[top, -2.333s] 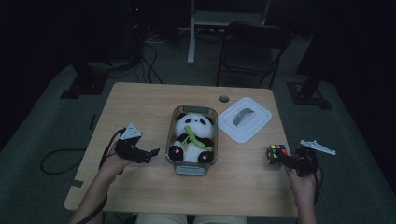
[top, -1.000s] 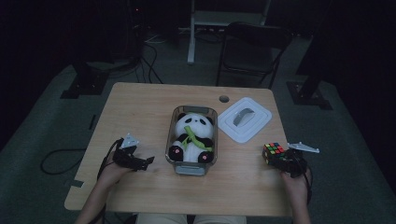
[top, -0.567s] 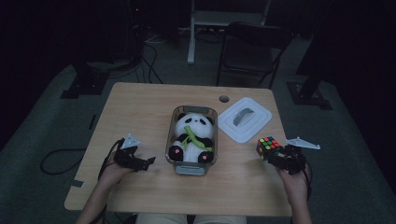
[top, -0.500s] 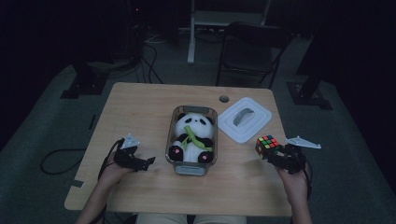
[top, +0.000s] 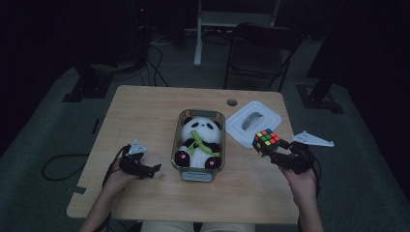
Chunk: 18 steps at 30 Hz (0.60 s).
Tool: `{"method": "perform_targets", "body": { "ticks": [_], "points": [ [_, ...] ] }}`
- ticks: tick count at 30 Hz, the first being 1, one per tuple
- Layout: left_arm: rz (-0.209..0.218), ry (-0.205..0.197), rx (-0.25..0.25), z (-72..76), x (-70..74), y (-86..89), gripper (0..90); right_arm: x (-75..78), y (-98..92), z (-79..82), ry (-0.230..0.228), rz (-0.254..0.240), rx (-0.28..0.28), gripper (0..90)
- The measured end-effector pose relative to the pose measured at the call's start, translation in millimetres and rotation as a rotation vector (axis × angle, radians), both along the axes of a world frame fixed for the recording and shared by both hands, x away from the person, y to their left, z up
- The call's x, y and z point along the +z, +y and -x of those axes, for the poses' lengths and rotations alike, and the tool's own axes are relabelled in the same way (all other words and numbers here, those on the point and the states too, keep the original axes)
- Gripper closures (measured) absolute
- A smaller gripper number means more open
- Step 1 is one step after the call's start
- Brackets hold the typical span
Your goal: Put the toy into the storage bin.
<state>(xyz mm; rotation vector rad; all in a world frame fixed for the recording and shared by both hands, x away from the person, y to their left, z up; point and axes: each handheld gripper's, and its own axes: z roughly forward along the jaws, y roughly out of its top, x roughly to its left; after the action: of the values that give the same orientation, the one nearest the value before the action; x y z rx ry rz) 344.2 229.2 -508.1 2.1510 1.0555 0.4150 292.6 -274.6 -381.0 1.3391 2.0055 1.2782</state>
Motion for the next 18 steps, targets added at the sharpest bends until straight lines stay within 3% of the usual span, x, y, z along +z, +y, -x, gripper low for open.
{"method": "perform_targets", "body": {
  "ticks": [4, 10, 11, 18],
  "points": [
    [-0.017, 0.006, 0.006, 0.6, -3.6, -0.5, 0.5, 16.6, 19.4, 1.8, -0.043, -0.011, 0.066, 33.9],
    [-0.036, 0.018, 0.006, 0.7, -8.3, -3.1, 0.5, 28.4, 42.2, 1.1, -0.07, -0.032, 0.144, 33.9],
    [-0.043, 0.017, 0.003, 0.8, -9.0, -3.3, 0.5, 32.4, 52.2, 0.2, -0.077, -0.036, 0.18, 33.9],
    [-0.051, 0.019, 0.002, 1.9, -14.7, -4.6, 0.6, 38.9, 85.8, -3.3, -0.081, -0.036, 0.291, 34.0]
  ]
}}
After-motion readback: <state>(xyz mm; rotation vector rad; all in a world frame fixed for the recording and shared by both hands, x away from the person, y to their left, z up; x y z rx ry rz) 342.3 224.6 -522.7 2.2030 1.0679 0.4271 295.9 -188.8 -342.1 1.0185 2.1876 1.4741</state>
